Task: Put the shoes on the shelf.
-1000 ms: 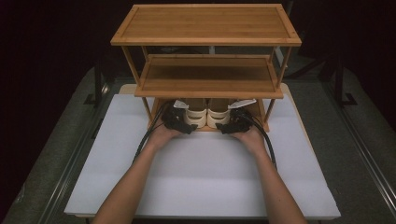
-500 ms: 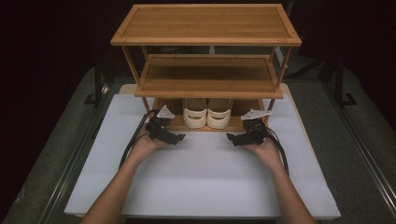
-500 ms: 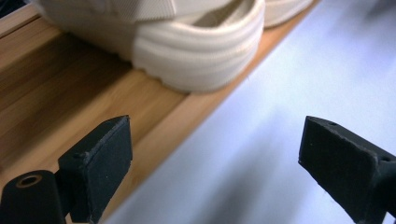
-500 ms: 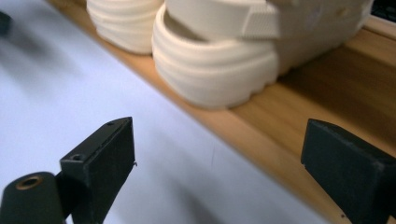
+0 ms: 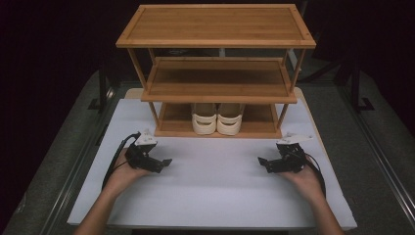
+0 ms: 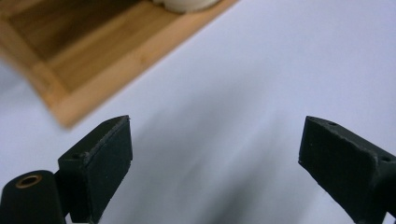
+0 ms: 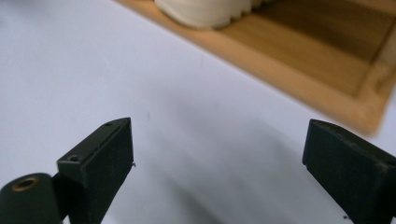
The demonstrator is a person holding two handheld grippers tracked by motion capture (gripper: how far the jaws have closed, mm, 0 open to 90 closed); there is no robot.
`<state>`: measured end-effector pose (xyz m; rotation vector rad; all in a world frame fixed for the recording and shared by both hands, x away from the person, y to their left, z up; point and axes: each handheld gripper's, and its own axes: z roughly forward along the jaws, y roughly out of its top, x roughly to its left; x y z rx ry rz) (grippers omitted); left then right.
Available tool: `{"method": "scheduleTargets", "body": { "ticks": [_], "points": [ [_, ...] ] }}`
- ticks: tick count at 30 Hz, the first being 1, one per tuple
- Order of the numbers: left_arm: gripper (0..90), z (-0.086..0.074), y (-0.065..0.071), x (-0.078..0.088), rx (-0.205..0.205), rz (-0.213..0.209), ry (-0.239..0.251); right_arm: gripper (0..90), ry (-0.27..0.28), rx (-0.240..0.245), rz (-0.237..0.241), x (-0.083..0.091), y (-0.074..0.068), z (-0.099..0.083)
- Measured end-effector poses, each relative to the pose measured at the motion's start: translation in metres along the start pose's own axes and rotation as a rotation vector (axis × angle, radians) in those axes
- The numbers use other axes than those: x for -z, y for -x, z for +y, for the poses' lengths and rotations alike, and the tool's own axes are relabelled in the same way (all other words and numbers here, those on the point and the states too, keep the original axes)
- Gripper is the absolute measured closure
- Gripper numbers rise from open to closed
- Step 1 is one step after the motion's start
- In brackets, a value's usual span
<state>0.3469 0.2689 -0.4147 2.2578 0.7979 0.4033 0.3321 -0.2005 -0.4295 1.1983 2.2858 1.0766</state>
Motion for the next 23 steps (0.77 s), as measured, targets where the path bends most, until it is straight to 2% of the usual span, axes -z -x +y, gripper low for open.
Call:
{"method": "scheduleTargets", "body": {
  "ticks": [4,5,6,7,8,10,12,13,14,19,23],
  "points": [
    [9.4,-0.02,0.003,0.013,0.014,0.009,-0.01,8.4,-0.014,-0.003,-0.011,0.013,0.0,-0.018],
    [9.3,-0.02,0.003,0.013,0.014,0.009,-0.01,8.4,-0.014,-0.003,-0.011,0.013,0.0,-0.018],
    [9.4,-0.025,0.003,0.016,0.021,0.011,-0.01,8.4,-0.022,-0.006,-0.018,0.019,-0.001,-0.027],
    [9.4,-0.034,0.004,0.023,0.032,0.019,-0.011,8.4,-0.028,-0.007,-0.02,0.022,-0.001,-0.03],
    [9.4,-0.034,0.004,0.023,0.032,0.019,-0.011,8.4,-0.031,-0.008,-0.025,0.025,-0.001,-0.035],
    [9.4,-0.047,0.006,0.031,0.049,0.028,-0.016,8.4,-0.038,-0.015,-0.027,0.031,-0.002,-0.042],
    [9.4,-0.052,0.007,0.033,0.052,0.032,-0.021,8.4,-0.045,-0.026,-0.029,0.035,-0.002,-0.05],
    [9.3,-0.06,0.008,0.038,0.054,0.038,-0.027,8.4,-0.046,-0.028,-0.031,0.038,-0.002,-0.054],
    [9.3,-0.06,0.008,0.038,0.054,0.038,-0.027,8.4,-0.046,-0.028,-0.031,0.038,-0.002,-0.054],
    [9.3,-0.082,0.016,0.047,0.072,0.035,-0.027,8.4,-0.054,-0.045,-0.047,0.049,-0.004,-0.07],
    [7.9,-0.09,0.019,0.049,0.075,0.029,-0.024,8.3,-0.072,-0.048,-0.051,0.05,-0.006,-0.077]
  ]
}}
